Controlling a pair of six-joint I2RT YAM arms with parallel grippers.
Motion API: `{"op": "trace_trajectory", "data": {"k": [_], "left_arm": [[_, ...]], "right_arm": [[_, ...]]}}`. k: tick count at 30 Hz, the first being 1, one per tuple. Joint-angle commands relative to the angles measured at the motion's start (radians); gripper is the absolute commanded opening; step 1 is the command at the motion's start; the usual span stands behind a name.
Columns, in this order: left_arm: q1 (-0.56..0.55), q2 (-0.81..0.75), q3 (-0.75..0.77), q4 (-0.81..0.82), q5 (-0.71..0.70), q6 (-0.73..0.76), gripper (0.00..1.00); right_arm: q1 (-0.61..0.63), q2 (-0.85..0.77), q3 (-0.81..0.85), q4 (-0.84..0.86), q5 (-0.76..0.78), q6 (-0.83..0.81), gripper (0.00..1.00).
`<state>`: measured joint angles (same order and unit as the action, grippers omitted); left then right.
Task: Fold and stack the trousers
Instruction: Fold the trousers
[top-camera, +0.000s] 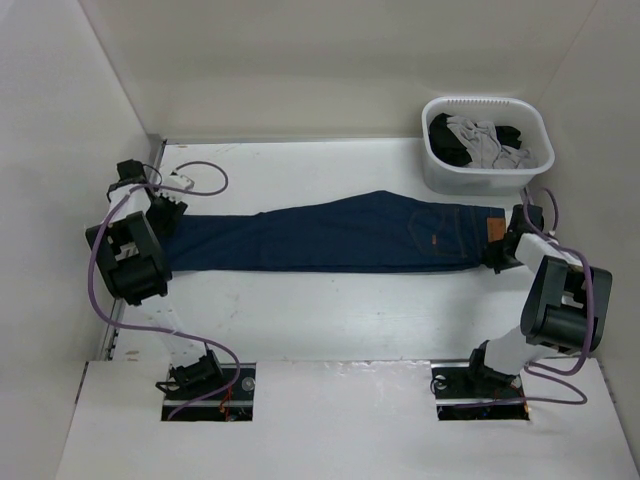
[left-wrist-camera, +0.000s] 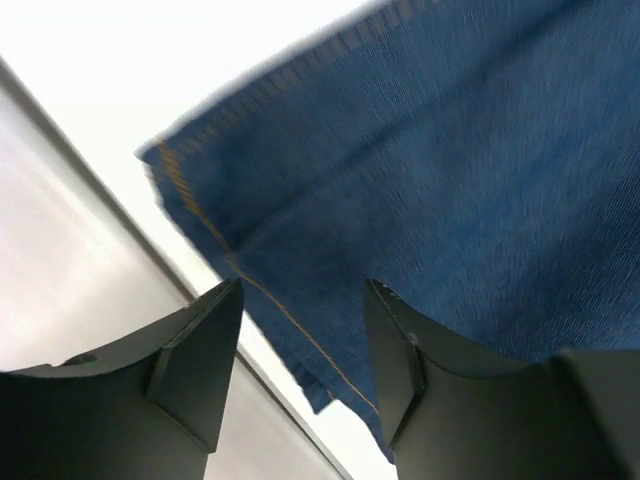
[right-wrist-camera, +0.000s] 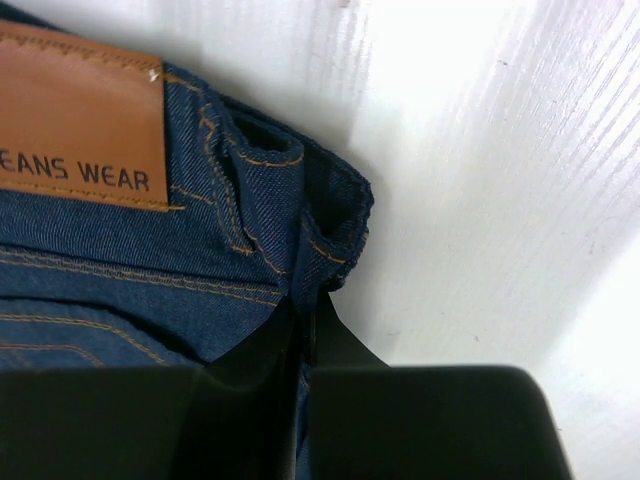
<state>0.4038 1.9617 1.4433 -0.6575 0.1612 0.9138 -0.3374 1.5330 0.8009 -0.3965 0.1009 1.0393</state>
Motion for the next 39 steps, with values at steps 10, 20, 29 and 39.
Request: {"op": "trace_trajectory", "data": {"k": [10, 20, 29, 39], "left_arm": [[0.02, 0.06, 0.123, 0.013, 0.006, -0.158, 0.41], [0.019, 0.117, 0.138, -0.067, -0.006, -0.142, 0.2], [-0.006, -0.027, 0.008, 0.148, -0.049, -0.168, 0.0], [-0.027, -0.097, 0.095, 0.21, -0.069, -0.185, 0.0]], "right_arm": [[0.019, -0.033, 0.029, -0.082, 0.154, -0.133, 0.01], [0.027, -0.02, 0.058, -0.099, 0.166, -0.145, 0.01], [0.024, -0.03, 0.04, -0.085, 0.161, -0.147, 0.01], [0.027, -0.022, 0.044, -0.084, 0.175, -0.151, 0.01]]}}
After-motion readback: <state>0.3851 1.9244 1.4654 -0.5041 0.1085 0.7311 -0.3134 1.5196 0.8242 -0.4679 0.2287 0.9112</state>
